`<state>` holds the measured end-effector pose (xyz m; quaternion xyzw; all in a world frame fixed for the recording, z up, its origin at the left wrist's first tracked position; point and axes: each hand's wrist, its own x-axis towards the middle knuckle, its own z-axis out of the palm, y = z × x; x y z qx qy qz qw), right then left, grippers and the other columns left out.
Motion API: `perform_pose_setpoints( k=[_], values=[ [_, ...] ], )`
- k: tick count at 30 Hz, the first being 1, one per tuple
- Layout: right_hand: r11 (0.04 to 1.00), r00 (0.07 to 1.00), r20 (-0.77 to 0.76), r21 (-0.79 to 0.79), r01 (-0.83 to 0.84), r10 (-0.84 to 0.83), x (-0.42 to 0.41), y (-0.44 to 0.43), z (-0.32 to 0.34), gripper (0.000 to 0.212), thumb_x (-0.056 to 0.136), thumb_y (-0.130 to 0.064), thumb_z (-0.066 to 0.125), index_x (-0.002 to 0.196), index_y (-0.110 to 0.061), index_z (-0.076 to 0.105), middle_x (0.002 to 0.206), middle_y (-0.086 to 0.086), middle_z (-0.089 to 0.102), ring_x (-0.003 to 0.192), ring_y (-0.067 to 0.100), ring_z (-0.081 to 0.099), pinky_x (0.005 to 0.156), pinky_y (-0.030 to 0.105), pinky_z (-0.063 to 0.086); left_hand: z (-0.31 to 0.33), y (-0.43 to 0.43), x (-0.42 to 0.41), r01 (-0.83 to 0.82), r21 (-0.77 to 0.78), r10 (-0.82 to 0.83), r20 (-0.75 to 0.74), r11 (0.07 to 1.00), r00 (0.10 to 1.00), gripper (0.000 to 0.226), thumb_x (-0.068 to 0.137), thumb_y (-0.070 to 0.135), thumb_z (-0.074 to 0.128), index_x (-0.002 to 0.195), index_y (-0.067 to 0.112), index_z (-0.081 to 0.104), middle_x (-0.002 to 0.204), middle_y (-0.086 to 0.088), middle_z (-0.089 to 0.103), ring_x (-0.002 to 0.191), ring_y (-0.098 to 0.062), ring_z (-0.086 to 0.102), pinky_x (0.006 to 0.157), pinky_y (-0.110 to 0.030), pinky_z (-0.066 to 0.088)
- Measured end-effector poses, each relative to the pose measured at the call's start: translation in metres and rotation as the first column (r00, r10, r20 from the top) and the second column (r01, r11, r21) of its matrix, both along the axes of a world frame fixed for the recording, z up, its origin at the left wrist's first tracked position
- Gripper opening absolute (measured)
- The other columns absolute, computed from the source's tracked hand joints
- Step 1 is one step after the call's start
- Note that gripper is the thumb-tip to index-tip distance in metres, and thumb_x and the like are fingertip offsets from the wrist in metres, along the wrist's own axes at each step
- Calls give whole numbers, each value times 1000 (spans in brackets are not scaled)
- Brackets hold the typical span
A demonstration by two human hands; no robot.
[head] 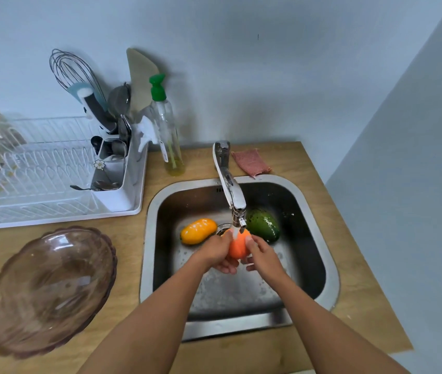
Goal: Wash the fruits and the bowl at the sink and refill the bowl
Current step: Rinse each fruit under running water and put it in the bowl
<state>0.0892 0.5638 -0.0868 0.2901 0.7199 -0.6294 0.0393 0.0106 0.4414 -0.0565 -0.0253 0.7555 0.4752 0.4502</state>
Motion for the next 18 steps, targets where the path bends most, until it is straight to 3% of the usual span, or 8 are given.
perform_pose_setpoints(
  k=[2, 6, 9, 11, 15, 18],
  values=[
    [993, 1000, 1, 117, -26, 26, 0, 1, 4, 32, 101, -38, 39, 122, -20, 56, 90, 2, 67, 67, 15, 64, 59, 25, 48, -1, 1, 4, 35, 3, -35, 2, 999, 999, 68, 103, 47, 20, 110, -8, 59, 76, -15, 69, 52, -19, 67, 55, -29, 56],
    [970, 999, 16, 239, -48, 45, 2, -5, 4, 36, 102, -41, 31, 124, -21, 53, 95, 4, 67, 66, 18, 67, 65, 34, 50, -7, -4, 6, 33, 76, -32, -3, 997, 999, 55, 98, 51, 42, 125, 4, 49, 96, -13, 65, 67, -22, 70, 64, -33, 59],
    [980, 997, 48, 189, -61, 53, 8, -16, 3, 36, 102, -39, 33, 133, -25, 45, 102, 4, 66, 69, 18, 68, 62, 30, 50, -11, -12, 4, -25, 115, 21, 37, 993, 999, 58, 93, 45, 56, 137, 11, 38, 105, -20, 68, 62, -20, 71, 58, -30, 61],
    [986, 995, 67, 143, -81, 72, 12, -24, 5, 36, 99, -33, 44, 134, -26, 43, 101, 0, 65, 71, 16, 67, 57, 23, 48, -13, -20, 6, -51, 110, 48, 36, 993, 998, 56, 95, 36, 55, 142, 13, 33, 95, -19, 70, 57, -19, 69, 55, -28, 60],
    [976, 987, 71, 150, -155, 146, 15, -40, 8, 48, 87, -26, 62, 132, -31, 45, 101, 0, 66, 73, 14, 67, 53, 14, 44, -14, -36, 7, -84, 38, 86, -39, 996, 996, 48, 97, 44, 45, 131, 11, 45, 79, -16, 69, 53, -24, 68, 53, -31, 58],
    [984, 991, 46, 122, -133, 128, 15, -50, 10, 47, 89, -34, 65, 132, -26, 48, 105, 6, 66, 74, 15, 66, 50, 10, 44, -11, -55, 8, -35, -59, 28, -113, 998, 993, 61, 97, 56, 35, 102, 4, 64, 67, -13, 68, 50, -24, 66, 50, -27, 55]
  ],
)
